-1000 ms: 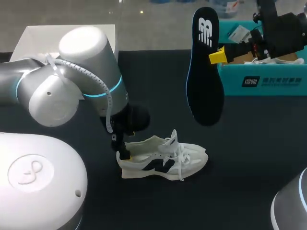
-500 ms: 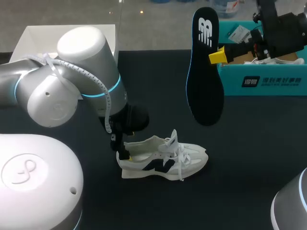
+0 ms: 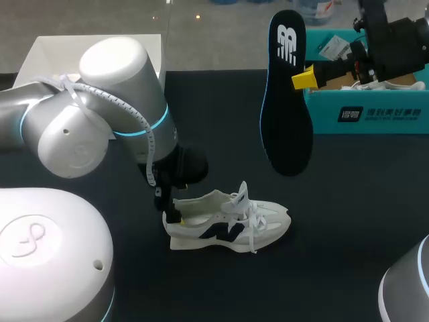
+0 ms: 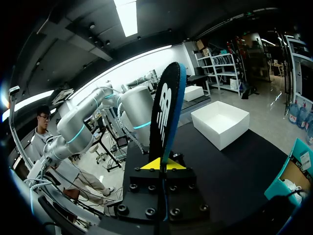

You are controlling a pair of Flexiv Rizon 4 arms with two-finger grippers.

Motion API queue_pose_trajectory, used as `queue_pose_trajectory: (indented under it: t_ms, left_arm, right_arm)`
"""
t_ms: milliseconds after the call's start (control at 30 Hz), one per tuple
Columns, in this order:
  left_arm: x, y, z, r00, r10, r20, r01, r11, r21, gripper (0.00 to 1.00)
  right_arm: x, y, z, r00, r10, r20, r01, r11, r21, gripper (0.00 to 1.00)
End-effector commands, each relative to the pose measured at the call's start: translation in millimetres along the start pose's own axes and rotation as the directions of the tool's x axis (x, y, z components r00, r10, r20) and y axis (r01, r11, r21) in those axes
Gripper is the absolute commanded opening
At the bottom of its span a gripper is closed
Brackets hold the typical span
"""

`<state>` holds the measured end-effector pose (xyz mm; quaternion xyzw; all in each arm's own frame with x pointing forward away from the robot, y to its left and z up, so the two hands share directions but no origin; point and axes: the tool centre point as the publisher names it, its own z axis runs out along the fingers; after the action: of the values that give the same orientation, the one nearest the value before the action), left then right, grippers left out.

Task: Take the shoe out of the shoebox, open the shoe tongue, remove and reinsert the insole, then place the shoe into the shoebox

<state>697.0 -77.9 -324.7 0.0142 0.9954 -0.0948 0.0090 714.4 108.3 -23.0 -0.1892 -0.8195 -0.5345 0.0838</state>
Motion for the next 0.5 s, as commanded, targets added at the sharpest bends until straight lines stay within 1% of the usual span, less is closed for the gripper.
queue_pose_trajectory:
  t_ms: [33,200,233,267,367,400,433,500]
  left_arm:
    - [-10.4,-10,0,1.0,0.007,-0.003,-0.007,1.0,-0.001,1.0]
    - [-28.0,-26,7,1.0,0.024,-0.009,-0.024,1.0,0.019,1.0]
    - [-30.2,-30,9,1.0,0.026,0.004,-0.026,1.0,0.01,1.0]
    - [-32.6,-32,11,1.0,0.028,0.009,-0.029,0.999,0.018,1.0]
    - [-40.1,-42,21,0.999,0.034,0.014,-0.035,0.999,0.028,1.0]
    - [-42.6,-46,25,0.999,0.039,0.001,-0.039,0.999,0.038,1.0]
    - [-44.0,-49,27,0.999,0.033,0.019,-0.034,0.998,0.045,1.0]
    - [-46.8,-55,35,0.999,0.032,0.001,-0.032,0.998,0.055,1.0]
  right_arm:
    - [-1.5,0.9,2,1.0,0.001,0.0,-0.001,1.0,0.003,0.0]
    - [-1.5,0.9,2,1.0,0.001,0.0,-0.001,1.0,0.003,0.0]
    - [-1.5,0.9,2,1.0,0.001,0.0,-0.001,1.0,0.003,0.0]
    - [-1.5,0.9,2,1.0,0.001,0.0,-0.001,1.0,0.003,0.0]
    - [-1.5,0.9,2,1.0,0.001,0.0,-0.001,1.0,0.003,0.0]
    - [-1.5,0.9,2,1.0,0.001,0.0,-0.001,1.0,0.003,0.0]
    - [-1.5,0.9,2,1.0,0.001,0.0,-0.001,1.0,0.003,0.0]
    - [-1.5,0.9,2,1.0,0.001,0.0,-0.001,1.0,0.003,0.0]
